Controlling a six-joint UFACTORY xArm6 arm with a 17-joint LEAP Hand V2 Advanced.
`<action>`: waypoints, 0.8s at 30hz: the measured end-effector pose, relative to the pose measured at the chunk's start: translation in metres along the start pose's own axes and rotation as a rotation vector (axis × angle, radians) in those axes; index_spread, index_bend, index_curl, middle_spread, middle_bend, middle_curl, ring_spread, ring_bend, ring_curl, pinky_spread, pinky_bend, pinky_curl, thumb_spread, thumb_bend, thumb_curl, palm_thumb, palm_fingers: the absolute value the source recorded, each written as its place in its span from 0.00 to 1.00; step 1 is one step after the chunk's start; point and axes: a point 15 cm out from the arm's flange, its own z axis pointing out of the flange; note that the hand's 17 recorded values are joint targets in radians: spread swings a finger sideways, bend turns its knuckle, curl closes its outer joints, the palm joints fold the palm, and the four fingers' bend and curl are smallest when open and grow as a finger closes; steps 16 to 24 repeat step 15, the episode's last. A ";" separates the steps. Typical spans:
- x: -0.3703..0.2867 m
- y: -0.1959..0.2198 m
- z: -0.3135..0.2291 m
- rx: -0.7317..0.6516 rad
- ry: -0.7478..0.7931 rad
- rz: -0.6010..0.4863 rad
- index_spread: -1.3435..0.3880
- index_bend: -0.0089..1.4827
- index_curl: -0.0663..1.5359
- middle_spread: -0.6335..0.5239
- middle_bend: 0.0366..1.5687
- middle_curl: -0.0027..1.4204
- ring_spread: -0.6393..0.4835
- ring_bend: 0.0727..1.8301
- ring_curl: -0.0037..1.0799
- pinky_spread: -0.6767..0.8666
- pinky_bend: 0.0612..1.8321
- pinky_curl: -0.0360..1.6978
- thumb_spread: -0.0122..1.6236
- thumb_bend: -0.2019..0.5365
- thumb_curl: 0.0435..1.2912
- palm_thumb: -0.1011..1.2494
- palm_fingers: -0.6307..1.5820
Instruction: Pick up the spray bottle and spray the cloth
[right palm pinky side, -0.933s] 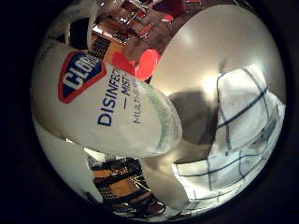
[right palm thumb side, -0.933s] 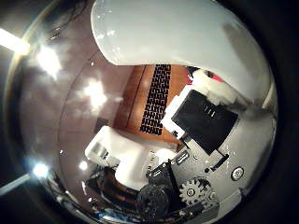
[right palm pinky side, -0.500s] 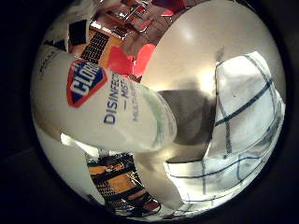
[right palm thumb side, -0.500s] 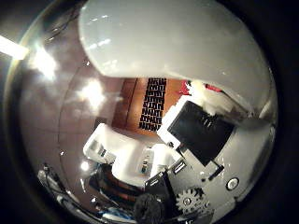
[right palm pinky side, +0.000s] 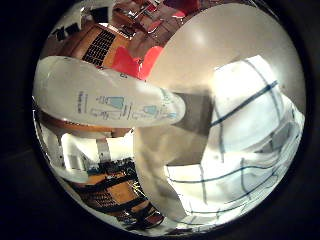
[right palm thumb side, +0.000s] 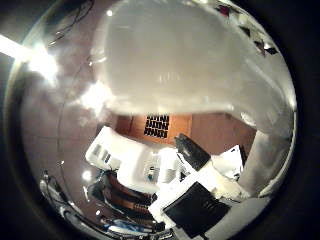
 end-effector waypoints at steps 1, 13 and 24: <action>0.000 0.000 -0.004 0.005 0.005 -0.001 0.59 0.15 0.35 0.48 0.34 0.36 0.43 0.47 0.43 0.57 0.28 0.45 0.67 0.24 0.31 0.55 0.34; 0.003 0.013 -0.072 0.065 0.103 -0.005 0.61 0.12 0.29 0.50 0.26 0.32 0.48 0.38 0.37 0.69 0.22 0.35 0.66 0.24 0.25 0.55 0.37; 0.002 0.016 -0.079 0.068 0.113 -0.008 0.61 0.12 0.28 0.50 0.26 0.32 0.48 0.38 0.37 0.69 0.22 0.34 0.66 0.24 0.25 0.55 0.37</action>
